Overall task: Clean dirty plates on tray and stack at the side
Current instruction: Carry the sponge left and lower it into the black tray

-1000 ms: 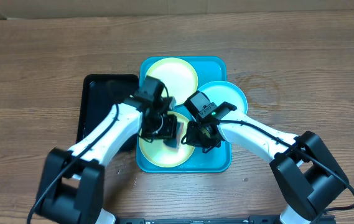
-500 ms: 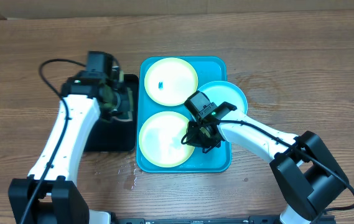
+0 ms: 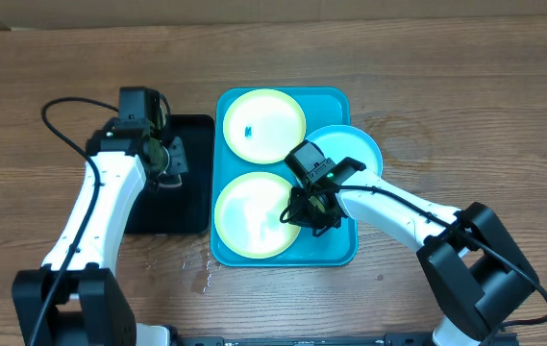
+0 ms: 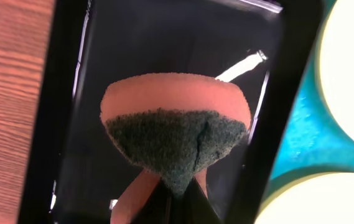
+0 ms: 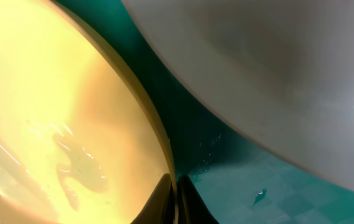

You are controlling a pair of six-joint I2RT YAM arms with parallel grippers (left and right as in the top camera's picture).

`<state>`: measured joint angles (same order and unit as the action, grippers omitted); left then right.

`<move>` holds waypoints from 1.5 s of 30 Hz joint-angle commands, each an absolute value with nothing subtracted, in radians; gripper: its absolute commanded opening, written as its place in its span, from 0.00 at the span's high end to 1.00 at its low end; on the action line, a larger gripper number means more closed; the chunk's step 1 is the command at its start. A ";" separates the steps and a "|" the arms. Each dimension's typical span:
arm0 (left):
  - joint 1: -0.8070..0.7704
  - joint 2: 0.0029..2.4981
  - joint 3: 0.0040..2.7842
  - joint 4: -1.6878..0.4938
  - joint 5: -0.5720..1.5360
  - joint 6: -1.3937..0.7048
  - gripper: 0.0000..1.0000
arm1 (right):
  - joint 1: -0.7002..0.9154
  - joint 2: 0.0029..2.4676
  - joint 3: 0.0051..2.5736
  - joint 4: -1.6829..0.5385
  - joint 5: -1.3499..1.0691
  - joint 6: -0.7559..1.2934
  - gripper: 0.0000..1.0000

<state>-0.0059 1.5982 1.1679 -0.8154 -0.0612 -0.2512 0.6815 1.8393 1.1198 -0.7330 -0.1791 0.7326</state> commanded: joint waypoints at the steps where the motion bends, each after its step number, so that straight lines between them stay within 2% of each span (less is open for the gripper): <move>1: -0.005 1.639 1.129 -0.788 -0.074 -0.223 0.96 | 0.685 1.843 1.120 -0.729 -0.176 0.733 0.96; 12: -0.005 1.752 1.128 -0.775 -0.031 -0.205 0.95 | 0.685 1.843 1.120 -0.727 -0.176 0.733 0.96; 13: -0.005 1.752 1.128 -0.775 -0.025 -0.205 0.90 | 0.685 1.843 1.120 -0.727 -0.176 0.733 0.96; 14: -0.005 1.752 1.129 -0.776 -0.020 -0.205 0.73 | 0.685 1.843 1.120 -0.727 -0.176 0.733 0.96; 15: -0.005 1.752 1.130 -0.779 -0.004 -0.205 0.50 | 0.685 1.843 1.120 -0.727 -0.176 0.733 0.96; 16: -0.005 1.752 1.134 -0.785 0.010 -0.205 0.42 | 0.685 1.843 1.120 -0.727 -0.177 0.733 0.96; 20: -0.005 1.752 1.184 -0.842 0.027 -0.206 0.35 | 0.685 1.843 1.120 -0.727 -0.177 0.733 0.96; 23: -0.005 1.751 1.282 -0.935 0.027 -0.219 0.31 | 0.685 1.843 1.120 -0.727 -0.177 0.733 0.92; 32: -0.005 1.689 1.569 -1.183 0.027 -0.245 0.26 | 0.685 1.843 1.120 -0.726 -0.175 0.733 0.65; 35: -0.004 1.592 1.625 -1.219 0.027 -0.278 0.22 | 0.685 1.843 1.120 -0.726 -0.157 0.733 0.50; 41: 0.031 1.421 1.632 -1.232 0.026 -0.336 0.16 | 0.685 1.843 1.120 -0.722 -0.154 0.733 0.48; 43: 0.048 1.377 1.632 -1.235 0.025 -0.338 0.00 | 0.685 1.843 1.119 -0.718 -0.150 0.734 0.48; 45: 0.063 1.340 1.632 -1.243 0.009 -0.337 0.00 | 0.685 1.843 1.118 -0.713 -0.149 0.734 0.50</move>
<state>0.0349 1.3998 1.6104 -1.2350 0.0231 -0.3122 0.6815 1.8393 1.1194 -0.7235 -0.1669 0.7326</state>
